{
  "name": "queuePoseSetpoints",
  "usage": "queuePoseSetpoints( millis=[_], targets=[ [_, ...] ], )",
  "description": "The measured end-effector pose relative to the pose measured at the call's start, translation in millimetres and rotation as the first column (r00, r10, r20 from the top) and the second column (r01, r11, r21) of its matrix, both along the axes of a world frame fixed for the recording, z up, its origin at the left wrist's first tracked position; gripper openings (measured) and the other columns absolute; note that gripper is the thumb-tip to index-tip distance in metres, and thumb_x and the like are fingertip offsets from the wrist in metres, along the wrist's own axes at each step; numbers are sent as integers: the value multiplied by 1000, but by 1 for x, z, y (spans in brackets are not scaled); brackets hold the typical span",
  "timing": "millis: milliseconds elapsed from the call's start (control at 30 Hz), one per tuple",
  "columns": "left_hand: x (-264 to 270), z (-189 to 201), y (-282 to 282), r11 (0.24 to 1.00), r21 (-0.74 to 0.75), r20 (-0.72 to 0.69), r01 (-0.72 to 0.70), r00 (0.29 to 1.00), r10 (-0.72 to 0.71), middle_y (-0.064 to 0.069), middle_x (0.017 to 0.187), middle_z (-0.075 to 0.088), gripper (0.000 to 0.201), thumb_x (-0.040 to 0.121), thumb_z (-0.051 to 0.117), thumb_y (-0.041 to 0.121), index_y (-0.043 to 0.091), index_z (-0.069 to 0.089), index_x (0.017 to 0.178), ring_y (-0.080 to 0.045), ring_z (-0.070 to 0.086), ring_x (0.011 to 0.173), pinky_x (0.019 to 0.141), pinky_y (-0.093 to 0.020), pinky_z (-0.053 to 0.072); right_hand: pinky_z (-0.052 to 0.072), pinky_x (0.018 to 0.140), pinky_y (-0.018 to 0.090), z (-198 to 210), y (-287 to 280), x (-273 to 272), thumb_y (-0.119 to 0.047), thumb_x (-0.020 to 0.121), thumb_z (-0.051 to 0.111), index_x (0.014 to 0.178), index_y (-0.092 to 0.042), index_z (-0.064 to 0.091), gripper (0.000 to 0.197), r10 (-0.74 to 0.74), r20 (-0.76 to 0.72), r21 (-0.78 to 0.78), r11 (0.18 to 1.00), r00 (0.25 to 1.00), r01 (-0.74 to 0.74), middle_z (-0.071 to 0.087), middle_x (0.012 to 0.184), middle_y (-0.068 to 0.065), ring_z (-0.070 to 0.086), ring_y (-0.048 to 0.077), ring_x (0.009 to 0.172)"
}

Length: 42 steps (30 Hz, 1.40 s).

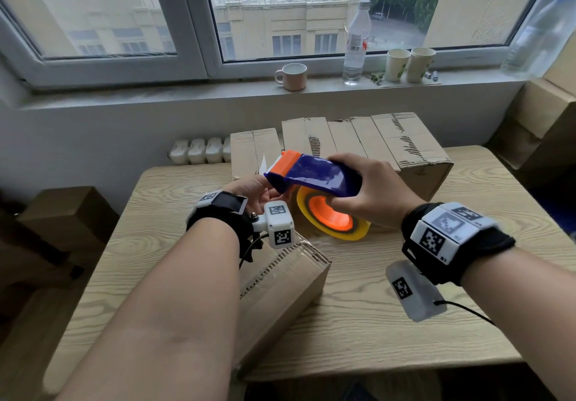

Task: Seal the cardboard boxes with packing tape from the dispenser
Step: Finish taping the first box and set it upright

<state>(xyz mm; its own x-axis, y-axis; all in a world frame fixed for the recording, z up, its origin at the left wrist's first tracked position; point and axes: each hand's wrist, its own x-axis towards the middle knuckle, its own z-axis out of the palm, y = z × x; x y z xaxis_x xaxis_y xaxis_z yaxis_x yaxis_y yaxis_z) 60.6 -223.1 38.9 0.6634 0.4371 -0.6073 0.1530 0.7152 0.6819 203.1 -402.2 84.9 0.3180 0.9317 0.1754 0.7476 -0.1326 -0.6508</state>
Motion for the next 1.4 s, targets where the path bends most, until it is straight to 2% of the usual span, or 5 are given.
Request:
queuePoseSetpoints(
  millis=[400,733,967,1167,1400],
  targets=[
    [3,1,-13,990,-132,75,-51,995,62,-11,50,57,27,63,74,-10,0,52,76,-14,55,34,33,-17,42,54,86,31,-5,-3,-18,-39,60,68,129,-22,55,72,-76,-43,117,990,996,81,64,104,-7,63,16,91],
    [1,-11,-13,979,140,143,-147,982,127,-3,56,65,16,94,46,-4,6,56,85,-7,62,47,49,-16,52,55,88,43,8,1,-5,-11,72,78,116,-20,62,48,-49,-347,-50,998,936,34,68,102,4,65,24,94],
    [2,-5,-7,966,259,-83,-17,996,40,-7,63,67,14,92,50,-5,6,58,89,-9,63,52,49,-18,52,51,89,25,4,-4,-5,-23,68,80,132,-23,55,68,-23,-117,-68,998,993,16,65,113,-4,63,13,99],
    [-2,-5,7,841,478,-311,253,944,-107,-7,59,54,18,94,53,0,5,54,77,-6,51,42,43,-15,49,39,67,9,14,-16,-14,-26,71,74,138,-41,49,73,77,26,-238,969,997,-68,57,93,-24,56,-5,76],
    [-14,-26,21,528,680,-575,508,817,-46,-3,67,61,20,90,64,14,12,63,70,-10,54,54,48,-16,47,38,74,20,27,-32,-27,-41,72,70,138,-39,48,70,217,272,-563,826,937,-28,63,112,-8,48,11,86]
  ],
)
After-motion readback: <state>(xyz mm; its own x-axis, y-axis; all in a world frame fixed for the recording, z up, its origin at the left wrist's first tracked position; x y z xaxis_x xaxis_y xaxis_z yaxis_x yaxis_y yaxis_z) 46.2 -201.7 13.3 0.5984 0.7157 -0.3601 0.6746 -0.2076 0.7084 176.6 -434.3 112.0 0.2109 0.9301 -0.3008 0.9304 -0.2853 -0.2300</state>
